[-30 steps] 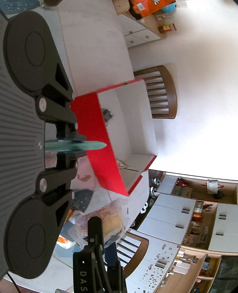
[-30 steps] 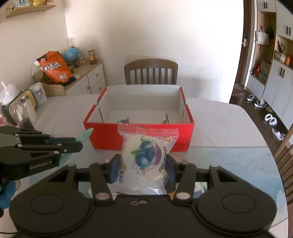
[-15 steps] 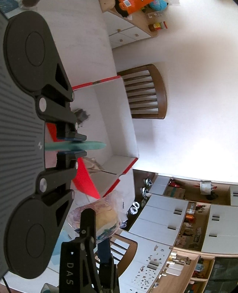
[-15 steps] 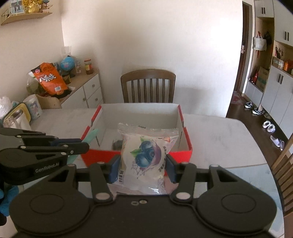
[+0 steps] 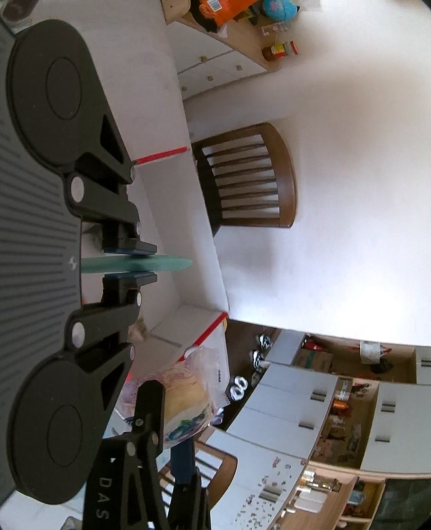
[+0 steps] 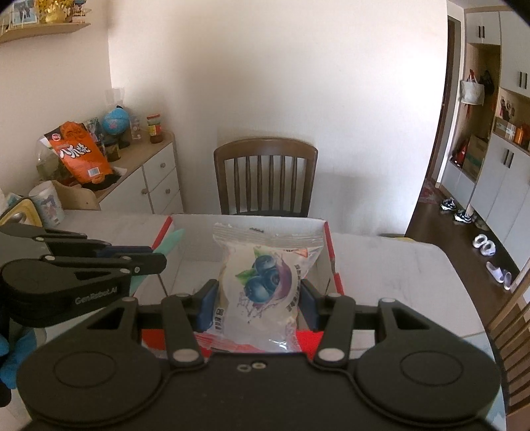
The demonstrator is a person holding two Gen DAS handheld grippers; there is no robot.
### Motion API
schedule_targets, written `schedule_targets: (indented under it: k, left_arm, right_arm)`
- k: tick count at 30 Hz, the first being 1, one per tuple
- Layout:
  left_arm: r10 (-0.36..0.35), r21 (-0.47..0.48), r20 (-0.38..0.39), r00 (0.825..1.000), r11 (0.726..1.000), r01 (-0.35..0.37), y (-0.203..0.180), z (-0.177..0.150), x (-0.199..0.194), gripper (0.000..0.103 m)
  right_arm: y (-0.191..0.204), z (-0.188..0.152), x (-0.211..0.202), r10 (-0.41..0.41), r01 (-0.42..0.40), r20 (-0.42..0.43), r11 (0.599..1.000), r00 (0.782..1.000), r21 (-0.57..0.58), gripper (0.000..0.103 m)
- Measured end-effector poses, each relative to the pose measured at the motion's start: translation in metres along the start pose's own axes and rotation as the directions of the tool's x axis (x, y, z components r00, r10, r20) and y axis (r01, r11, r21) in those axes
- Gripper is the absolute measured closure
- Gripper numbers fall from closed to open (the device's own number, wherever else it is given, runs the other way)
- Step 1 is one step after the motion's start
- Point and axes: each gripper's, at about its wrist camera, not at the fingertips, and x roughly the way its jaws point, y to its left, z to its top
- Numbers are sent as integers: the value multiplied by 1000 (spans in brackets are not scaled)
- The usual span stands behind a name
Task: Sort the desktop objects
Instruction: 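Carry the teal item and blueberry bread bag over into the red shoebox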
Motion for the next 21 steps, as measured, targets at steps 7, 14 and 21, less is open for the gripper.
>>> schedule_targets:
  k: [7,14,21]
  left_arm:
    - [46,7,-19,999,999,-46,15,9,29,94]
    - [31,-4,-47,998,1000,-31,29,16,54,94]
    - [28,4,-86,996,1000,-28,34,22,85,94]
  right_arm:
    - [3,8,27,-17,17,-7,1000,1000,-19,53]
    - [1,11,51,-29,29,-33,999,999,-20,53]
    - [-1,10,74,-20,20,-58,1000,998,-2,53]
